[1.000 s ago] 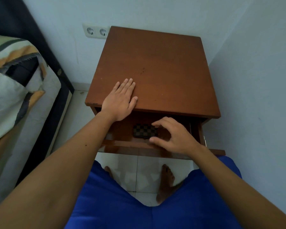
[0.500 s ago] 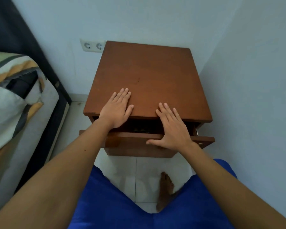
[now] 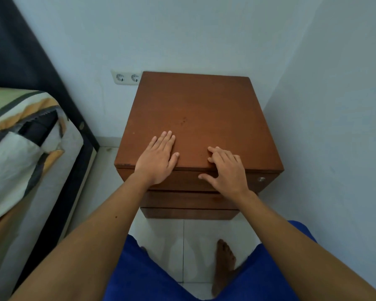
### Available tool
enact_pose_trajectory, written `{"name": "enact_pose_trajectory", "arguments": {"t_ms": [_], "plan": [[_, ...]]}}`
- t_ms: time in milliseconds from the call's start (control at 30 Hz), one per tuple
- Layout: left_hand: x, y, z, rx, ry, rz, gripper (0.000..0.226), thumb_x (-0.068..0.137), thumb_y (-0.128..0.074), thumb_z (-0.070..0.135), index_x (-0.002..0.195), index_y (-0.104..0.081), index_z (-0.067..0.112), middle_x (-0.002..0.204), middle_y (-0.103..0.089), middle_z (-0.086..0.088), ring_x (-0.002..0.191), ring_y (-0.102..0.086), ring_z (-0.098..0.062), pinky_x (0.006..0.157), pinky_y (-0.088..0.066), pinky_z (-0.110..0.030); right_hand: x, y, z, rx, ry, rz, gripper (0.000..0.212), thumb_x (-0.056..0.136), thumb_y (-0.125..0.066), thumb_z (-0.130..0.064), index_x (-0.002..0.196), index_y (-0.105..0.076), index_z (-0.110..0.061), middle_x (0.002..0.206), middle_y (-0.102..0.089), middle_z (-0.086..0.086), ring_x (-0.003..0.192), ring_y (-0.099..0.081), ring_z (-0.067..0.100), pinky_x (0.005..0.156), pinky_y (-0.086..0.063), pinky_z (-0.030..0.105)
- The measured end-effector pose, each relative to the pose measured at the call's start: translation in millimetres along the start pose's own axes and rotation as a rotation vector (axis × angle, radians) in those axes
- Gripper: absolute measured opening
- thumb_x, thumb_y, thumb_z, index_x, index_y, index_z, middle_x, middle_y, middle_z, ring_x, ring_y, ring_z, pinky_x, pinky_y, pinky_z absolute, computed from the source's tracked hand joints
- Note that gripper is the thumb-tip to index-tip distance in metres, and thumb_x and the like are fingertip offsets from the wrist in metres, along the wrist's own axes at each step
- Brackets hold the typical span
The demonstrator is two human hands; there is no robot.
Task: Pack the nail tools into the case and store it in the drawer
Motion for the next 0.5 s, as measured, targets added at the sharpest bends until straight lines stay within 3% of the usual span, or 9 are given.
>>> {"name": "enact_pose_trajectory", "arguments": {"t_ms": [133, 267, 333, 400, 500], "plan": [[-0.5, -0.1, -0.1, 0.006, -0.003, 0.001, 0.067, 0.113, -0.016, 0.052, 0.169, -0.009, 0.015, 0.178, -0.004, -0.001, 0.163, 0.005, -0.014, 0.132, 0.004, -0.034, 2.9, 9.4, 0.6, 0.090, -0.036, 0.037, 0.051, 0.084, -0.065, -0.071, 0.108, -0.062, -0.026, 0.139, -0.061, -0.009, 0.128, -0.053, 0.013, 0.097, -0.045, 0.039], [-0.1, 0.6, 1.7, 0.003, -0.010, 0.014, 0.068, 0.112, -0.016, 0.053, 0.169, -0.009, 0.017, 0.178, -0.005, 0.000, 0.163, 0.005, -0.012, 0.131, 0.005, -0.033, 26.7, 19.9, 10.2, 0.263, -0.062, 0.056, 0.031, 0.098, -0.057, -0.054, 0.112, -0.064, -0.027, 0.124, -0.063, -0.010, 0.118, -0.054, 0.011, 0.099, -0.046, 0.043], [0.4, -0.1, -0.5, -0.018, 0.006, 0.011, 0.068, 0.112, -0.016, 0.055, 0.169, -0.008, 0.019, 0.178, -0.004, 0.002, 0.162, 0.007, -0.010, 0.131, 0.006, -0.032, 43.2, 15.3, 21.8, 0.280, -0.111, -0.006, 0.042, 0.100, -0.055, -0.051, 0.131, -0.060, -0.025, 0.141, -0.059, -0.005, 0.135, -0.049, 0.014, 0.113, -0.043, 0.046], [0.8, 1.8, -1.3, -0.040, 0.025, 0.017, 0.068, 0.112, -0.017, 0.056, 0.169, -0.007, 0.021, 0.177, -0.002, 0.004, 0.161, 0.008, -0.007, 0.130, 0.007, -0.031, 53.2, 5.2, 33.2, 0.230, -0.185, -0.123, 0.065, 0.100, -0.048, -0.060, 0.154, -0.042, -0.023, 0.165, -0.038, -0.003, 0.155, -0.029, 0.017, 0.127, -0.026, 0.045], [5.6, 4.1, -1.9, -0.103, 0.084, 0.041, 0.070, 0.111, -0.015, 0.057, 0.169, -0.003, 0.020, 0.177, 0.002, 0.004, 0.161, 0.010, -0.008, 0.130, 0.006, -0.030, 55.3, -17.6, 39.4, 0.080, -0.192, -0.280, 0.084, 0.102, -0.029, -0.069, 0.166, -0.012, -0.017, 0.175, -0.006, 0.001, 0.162, -0.002, 0.017, 0.130, -0.003, 0.036]]}}
Point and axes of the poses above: each hand's wrist, its own x-axis towards the middle knuckle, its own y-axis out of the back of the hand, z = x × y, the point moved 9 cm from there along x, towards the middle knuckle
